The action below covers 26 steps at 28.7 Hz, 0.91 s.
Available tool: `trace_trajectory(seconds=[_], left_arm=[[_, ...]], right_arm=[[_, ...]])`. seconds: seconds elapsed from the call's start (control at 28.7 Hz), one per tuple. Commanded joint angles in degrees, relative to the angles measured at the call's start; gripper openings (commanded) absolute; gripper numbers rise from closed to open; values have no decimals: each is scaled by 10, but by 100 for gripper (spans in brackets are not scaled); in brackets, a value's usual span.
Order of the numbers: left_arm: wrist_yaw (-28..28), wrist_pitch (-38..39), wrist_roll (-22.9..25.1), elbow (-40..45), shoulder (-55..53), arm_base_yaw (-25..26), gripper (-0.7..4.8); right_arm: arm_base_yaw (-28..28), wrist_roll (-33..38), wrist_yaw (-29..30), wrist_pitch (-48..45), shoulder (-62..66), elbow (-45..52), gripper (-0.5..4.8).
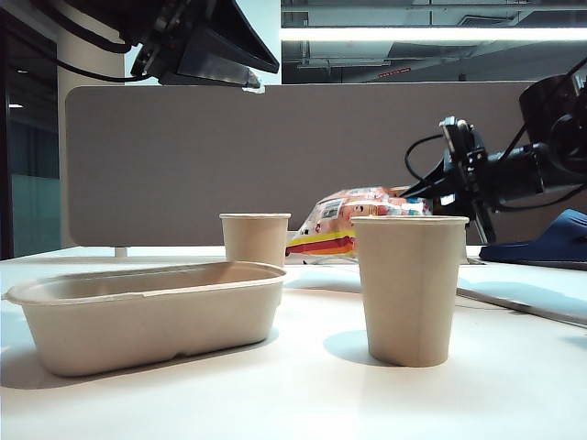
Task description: Pick up a bag of chips and put them in the box.
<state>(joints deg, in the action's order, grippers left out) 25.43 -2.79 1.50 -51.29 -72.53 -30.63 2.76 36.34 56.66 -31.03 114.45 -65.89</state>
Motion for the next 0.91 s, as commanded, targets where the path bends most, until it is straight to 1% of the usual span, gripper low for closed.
trace_trajectory(seconds=[0.03,0.07,0.1,0.14,0.17,0.21,0.28,0.31,0.42,0.56,0.73,0.91], left_arm=[[0,-8,5,-2,20,5,156],[-2,-8,5,-2,30,5,156],[-1,-7,7,-2,40,9,156],[-1,-6,7,-2,55,12,157],[-1,-3,7,-2,64,12,156],[-1,-2,7,-2,79,12,156],[-2,11,16,-2,104,12,156],[-2,15,17,-2,114,12,156],[-2,25,15,-2,139,12,157],[-1,40,15,-2,155,12,157],[-1,56,15,-2,157,12,157],[-4,54,17,-2,176,12,157]], right_arm=[[-14,28,92,-69,-12,-2,49],[-20,48,122,-91,-15,-2,49],[-21,56,139,-102,-16,-2,49],[-24,71,172,-122,-18,-2,49],[-24,78,192,-133,-18,-2,49],[-23,99,226,-158,-18,-2,49],[-15,130,265,-192,-19,-2,49],[-14,143,273,-204,-19,-2,49],[4,147,280,-207,-21,-2,49],[53,146,281,-206,-23,-11,49],[125,141,291,-202,-23,-73,49],[157,122,292,-186,-18,-80,49]])
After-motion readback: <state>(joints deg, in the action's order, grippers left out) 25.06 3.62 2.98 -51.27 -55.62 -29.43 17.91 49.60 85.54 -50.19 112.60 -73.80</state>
